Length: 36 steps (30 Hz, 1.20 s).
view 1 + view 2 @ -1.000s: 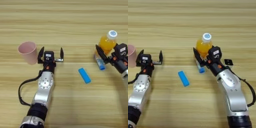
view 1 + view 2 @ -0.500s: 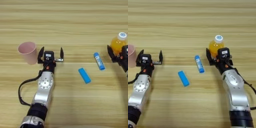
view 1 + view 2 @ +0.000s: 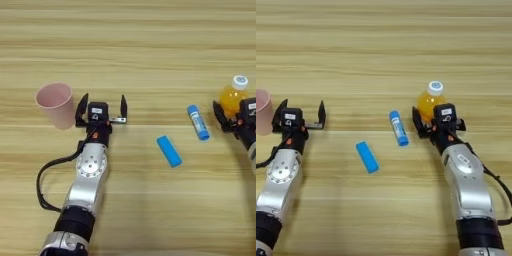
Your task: Move the objects on the table
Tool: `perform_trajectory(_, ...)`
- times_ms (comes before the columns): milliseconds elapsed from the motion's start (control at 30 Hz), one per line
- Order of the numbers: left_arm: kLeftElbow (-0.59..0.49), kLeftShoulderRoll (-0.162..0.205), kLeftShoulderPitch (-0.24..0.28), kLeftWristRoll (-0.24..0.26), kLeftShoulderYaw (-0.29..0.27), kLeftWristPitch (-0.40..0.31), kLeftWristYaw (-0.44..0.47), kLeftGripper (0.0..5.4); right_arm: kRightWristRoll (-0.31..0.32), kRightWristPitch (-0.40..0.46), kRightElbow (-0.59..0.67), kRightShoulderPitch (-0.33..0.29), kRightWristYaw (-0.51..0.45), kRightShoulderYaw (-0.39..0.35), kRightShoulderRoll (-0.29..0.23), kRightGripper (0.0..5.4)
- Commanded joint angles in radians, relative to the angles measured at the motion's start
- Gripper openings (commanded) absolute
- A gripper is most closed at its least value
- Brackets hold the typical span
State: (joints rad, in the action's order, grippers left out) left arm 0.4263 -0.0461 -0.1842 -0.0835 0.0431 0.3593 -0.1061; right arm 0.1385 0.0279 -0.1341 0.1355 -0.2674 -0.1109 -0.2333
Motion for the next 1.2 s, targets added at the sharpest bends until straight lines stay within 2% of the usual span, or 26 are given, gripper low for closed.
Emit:
perform_trajectory(33, -0.001, -0.003, -0.013, -0.006, -0.001, 0.0, -0.004, 5.4, 0.006, -0.029, -0.01, 0.035, -0.004, -0.006, 0.002, 3.43)
perform_trajectory(333, -0.001, -0.002, -0.013, -0.005, -0.002, 0.001, -0.004, 5.4, 0.006, -0.037, -0.024, 0.039, -0.007, -0.003, 0.002, 3.43)
perform_trajectory(367, -0.001, -0.002, -0.013, -0.005, -0.002, 0.001, -0.004, 5.4, 0.006, -0.037, -0.024, 0.038, -0.007, -0.003, 0.002, 3.71)
perform_trajectory(833, -0.004, -0.002, -0.012, -0.005, -0.002, 0.001, -0.004, 5.4, 0.006, -0.044, -0.019, 0.036, -0.003, -0.002, 0.002, 5.34)
perform_trajectory(1200, -0.009, -0.007, -0.011, -0.009, 0.002, -0.001, -0.01, 5.4, 0.012, -0.031, 0.016, 0.007, -0.006, -0.008, -0.004, 5.38)
